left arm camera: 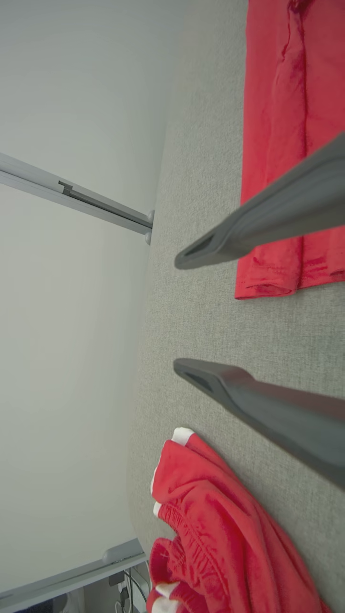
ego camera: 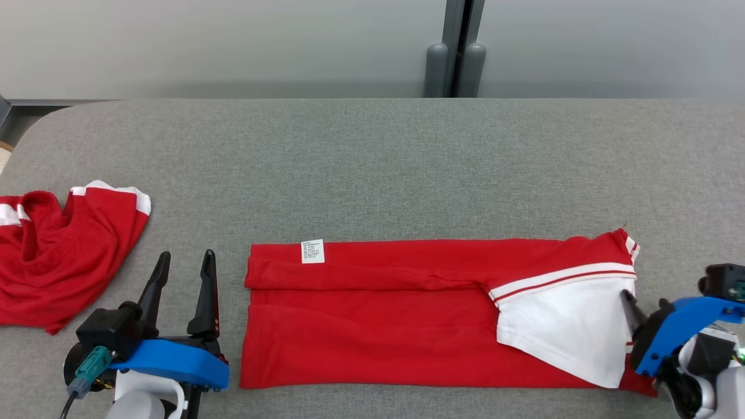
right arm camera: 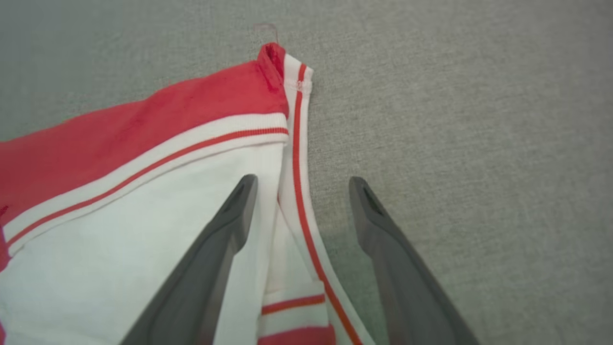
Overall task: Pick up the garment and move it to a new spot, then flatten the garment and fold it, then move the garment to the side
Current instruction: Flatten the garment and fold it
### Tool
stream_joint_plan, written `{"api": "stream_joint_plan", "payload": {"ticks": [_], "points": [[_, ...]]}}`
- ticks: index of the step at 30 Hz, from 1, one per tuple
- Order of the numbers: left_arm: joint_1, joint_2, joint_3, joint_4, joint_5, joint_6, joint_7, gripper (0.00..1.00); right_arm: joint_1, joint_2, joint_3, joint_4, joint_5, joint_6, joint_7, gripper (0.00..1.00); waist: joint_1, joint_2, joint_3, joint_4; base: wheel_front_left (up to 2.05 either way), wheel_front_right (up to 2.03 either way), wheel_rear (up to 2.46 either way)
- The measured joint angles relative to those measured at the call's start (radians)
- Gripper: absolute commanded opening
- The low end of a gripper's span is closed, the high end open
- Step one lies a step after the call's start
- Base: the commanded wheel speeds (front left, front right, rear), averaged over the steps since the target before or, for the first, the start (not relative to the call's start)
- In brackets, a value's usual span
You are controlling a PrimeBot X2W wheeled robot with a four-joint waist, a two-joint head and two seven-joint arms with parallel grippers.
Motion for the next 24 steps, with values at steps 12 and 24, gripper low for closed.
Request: {"api": "stream_joint_plan", "payload": {"ticks": [12, 24], "points": [[-0.006, -0.001, 0.025, 0.028, 0.016, -0.022, 0.000, 1.00, -0.075, -0.004, 0.042, 0.167, -0.075, -0.001, 0.055, 1.00, -0.0001, 0.0000, 0.005, 0.010, 0.00, 0.00, 0.00], [-0.013, 0.002, 0.029, 0.032, 0.021, -0.023, 0.000, 1.00, -0.057, -0.067, 0.144, 0.092, 0.000, 0.000, 0.064, 0.00, 0.0000, 0.0000, -0.001, -0.008, 0.00, 0.00, 0.00]]}}
